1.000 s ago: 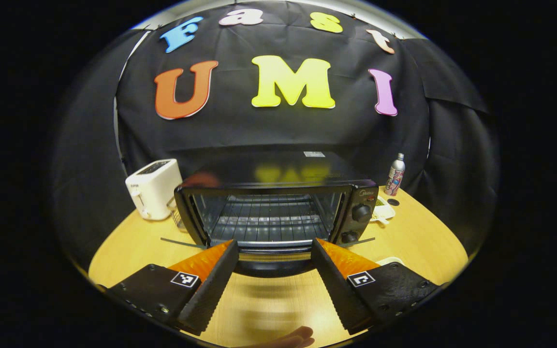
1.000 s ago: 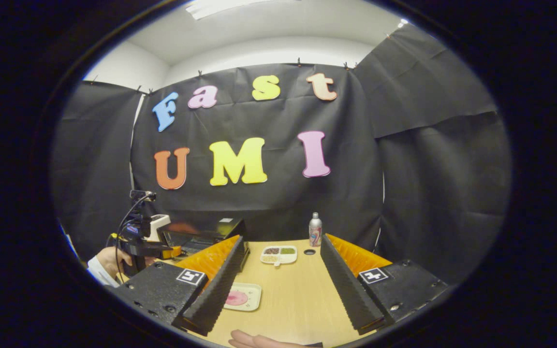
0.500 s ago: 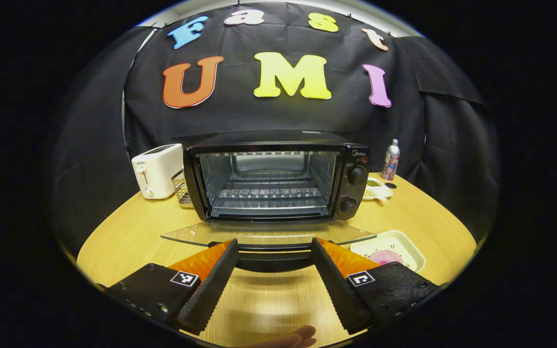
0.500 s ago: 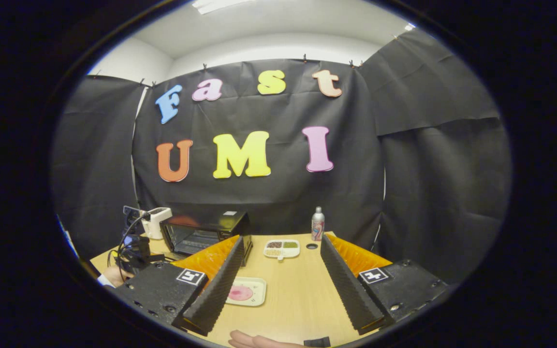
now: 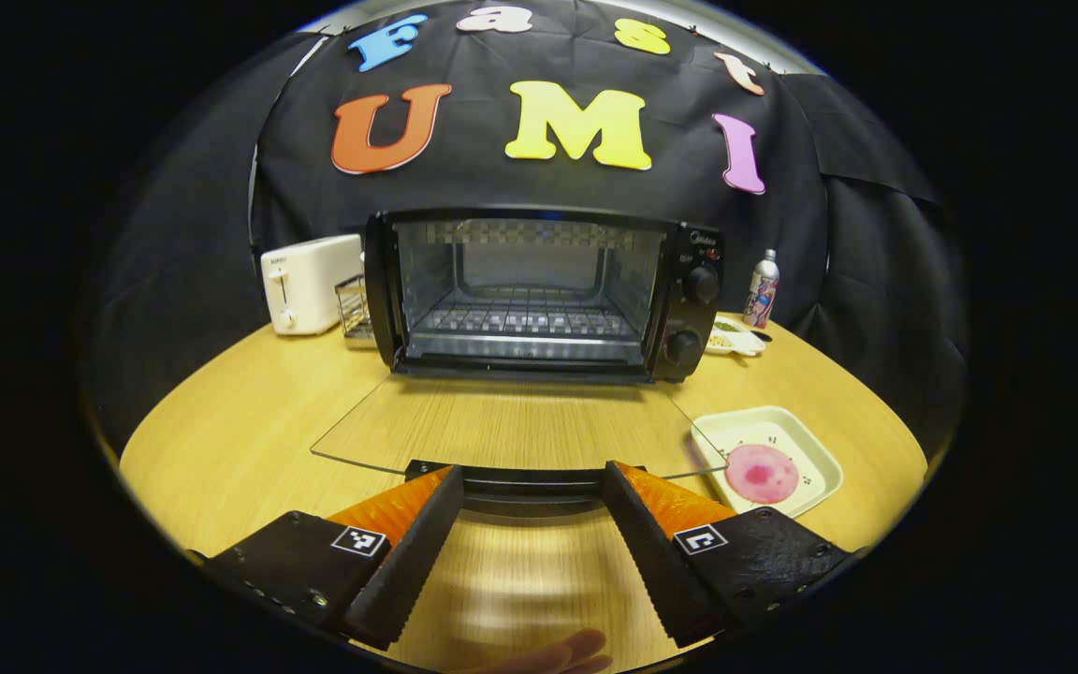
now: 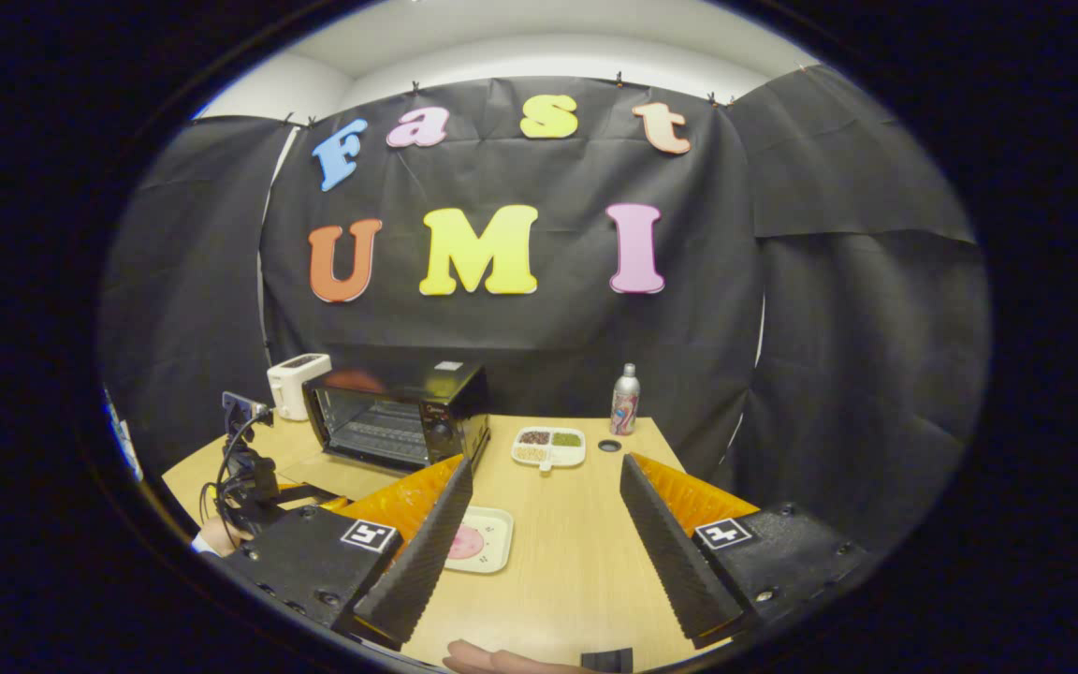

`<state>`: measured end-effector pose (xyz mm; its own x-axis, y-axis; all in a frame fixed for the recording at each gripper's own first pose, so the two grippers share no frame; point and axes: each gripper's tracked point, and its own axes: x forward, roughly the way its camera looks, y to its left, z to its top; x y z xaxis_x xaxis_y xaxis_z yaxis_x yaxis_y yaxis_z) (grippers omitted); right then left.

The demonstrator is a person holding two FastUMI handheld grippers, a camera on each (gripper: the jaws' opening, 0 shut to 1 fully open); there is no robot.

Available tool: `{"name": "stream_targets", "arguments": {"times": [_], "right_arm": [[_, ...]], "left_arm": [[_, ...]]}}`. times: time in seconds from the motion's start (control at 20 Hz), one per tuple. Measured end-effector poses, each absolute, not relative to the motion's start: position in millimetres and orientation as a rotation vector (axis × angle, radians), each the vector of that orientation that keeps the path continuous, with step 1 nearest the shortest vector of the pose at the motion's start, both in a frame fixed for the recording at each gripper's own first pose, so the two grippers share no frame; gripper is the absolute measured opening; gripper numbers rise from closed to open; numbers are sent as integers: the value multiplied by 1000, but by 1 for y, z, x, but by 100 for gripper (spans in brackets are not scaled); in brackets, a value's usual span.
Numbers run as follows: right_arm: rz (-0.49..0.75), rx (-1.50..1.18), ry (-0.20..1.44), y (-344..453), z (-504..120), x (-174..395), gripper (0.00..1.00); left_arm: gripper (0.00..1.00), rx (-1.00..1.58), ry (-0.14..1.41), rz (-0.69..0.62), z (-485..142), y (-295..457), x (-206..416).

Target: Open the electric oven with the left hand, put the food in, and close the electric oven.

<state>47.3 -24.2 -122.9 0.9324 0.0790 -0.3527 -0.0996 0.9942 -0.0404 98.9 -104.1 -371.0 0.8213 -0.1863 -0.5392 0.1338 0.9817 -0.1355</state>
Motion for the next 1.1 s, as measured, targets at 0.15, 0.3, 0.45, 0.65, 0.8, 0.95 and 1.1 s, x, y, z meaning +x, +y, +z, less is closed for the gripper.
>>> {"name": "stream_targets", "arguments": {"times": [0.15, 0.3, 0.45, 0.65, 0.8, 0.95, 1.1], "right_arm": [[92, -95, 441, -24, -144, 60, 96], [100, -113, 550, -20, -169, 74, 96], [106, -149, 654, -18, -199, 89, 97], [127, -154, 814, -10, -238, 108, 97], [157, -180, 923, -6, -266, 124, 96], [155, -142, 1040, -3, -296, 140, 96], [185, -86, 1129, 9, -322, 152, 96]], "left_arm": [[97, -78, 516, -173, -362, -105, 99], [97, -80, 483, -156, -358, -97, 101], [97, -64, 355, -101, -318, -79, 104], [96, -96, 284, -103, -261, -66, 87], [95, -116, 198, -110, -209, -53, 67], [95, -95, 123, -79, -162, -35, 51], [95, -83, 74, -67, -120, -25, 31]]}}
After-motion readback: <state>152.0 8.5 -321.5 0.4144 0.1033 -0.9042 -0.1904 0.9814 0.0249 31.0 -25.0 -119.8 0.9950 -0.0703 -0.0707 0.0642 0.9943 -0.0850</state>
